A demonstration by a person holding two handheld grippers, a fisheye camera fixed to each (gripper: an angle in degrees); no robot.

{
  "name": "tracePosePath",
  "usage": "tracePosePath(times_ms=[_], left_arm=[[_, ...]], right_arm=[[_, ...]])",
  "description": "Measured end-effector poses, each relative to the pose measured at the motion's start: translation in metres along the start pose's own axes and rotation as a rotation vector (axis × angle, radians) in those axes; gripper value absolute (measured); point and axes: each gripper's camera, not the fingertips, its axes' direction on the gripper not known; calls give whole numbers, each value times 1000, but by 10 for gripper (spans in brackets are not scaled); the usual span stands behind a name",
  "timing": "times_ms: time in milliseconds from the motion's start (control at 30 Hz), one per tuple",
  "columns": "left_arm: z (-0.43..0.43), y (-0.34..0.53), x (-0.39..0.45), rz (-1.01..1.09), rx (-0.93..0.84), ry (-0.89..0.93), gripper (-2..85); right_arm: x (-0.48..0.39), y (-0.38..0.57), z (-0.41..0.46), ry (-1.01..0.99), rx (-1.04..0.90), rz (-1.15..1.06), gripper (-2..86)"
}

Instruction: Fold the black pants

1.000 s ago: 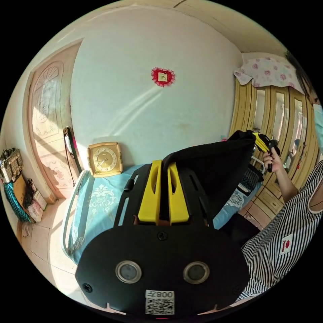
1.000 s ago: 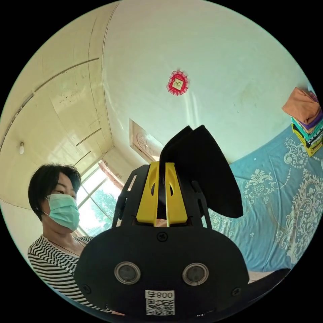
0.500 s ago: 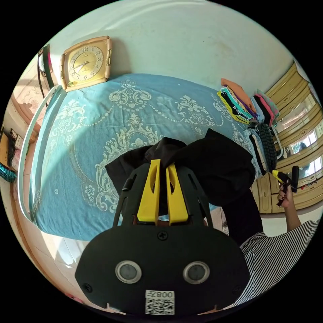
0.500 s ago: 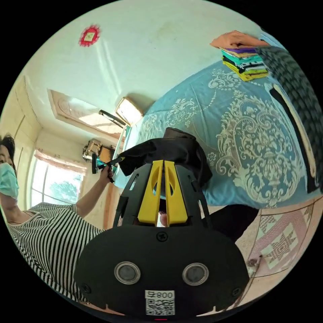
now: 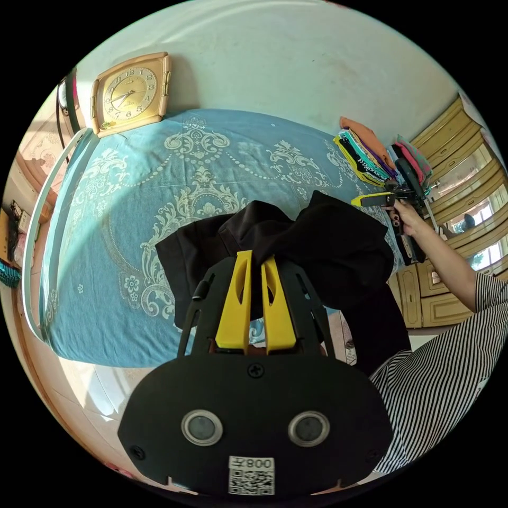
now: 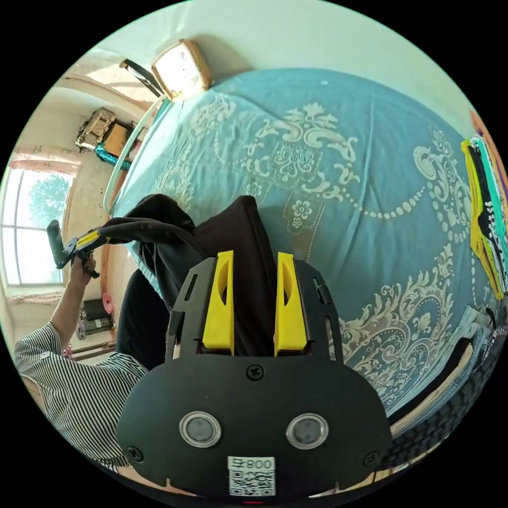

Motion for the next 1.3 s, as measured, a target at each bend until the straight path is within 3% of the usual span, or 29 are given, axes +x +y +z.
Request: tracePosePath(times_ms=[100,200,300,533,700,767,900,967,1100,1300], left_arm=[[5,2,-12,1,-12,14,13],[6,5,-23,5,-7,9,13],[-2,9,-35,6,36,2,13],[-60,25,-78,-50,340,51,15],[-72,-15,-116,-86,380,13,22],[-58,-46,-136,-127,314,8,28],[-11,-81,-161,-201,154,-52,57],[-4,-70,-165,-208,192,-81,64],[18,-12,-195,-262,208,9,76],[94,82,-225,-477,-47,186,107]], right_arm=[[7,-16,22,-23,-80,20,108],[20,-19,22,-137,-35,95,62],[31,-8,-3,-245,135,170,36],[24,75,-118,-82,620,236,26],[47,87,-172,10,785,366,37],[66,66,-180,28,767,408,48],[120,14,-162,85,517,577,46],[134,10,-152,123,455,653,41],[141,20,-124,57,447,583,49],[130,15,-60,-58,288,487,68]])
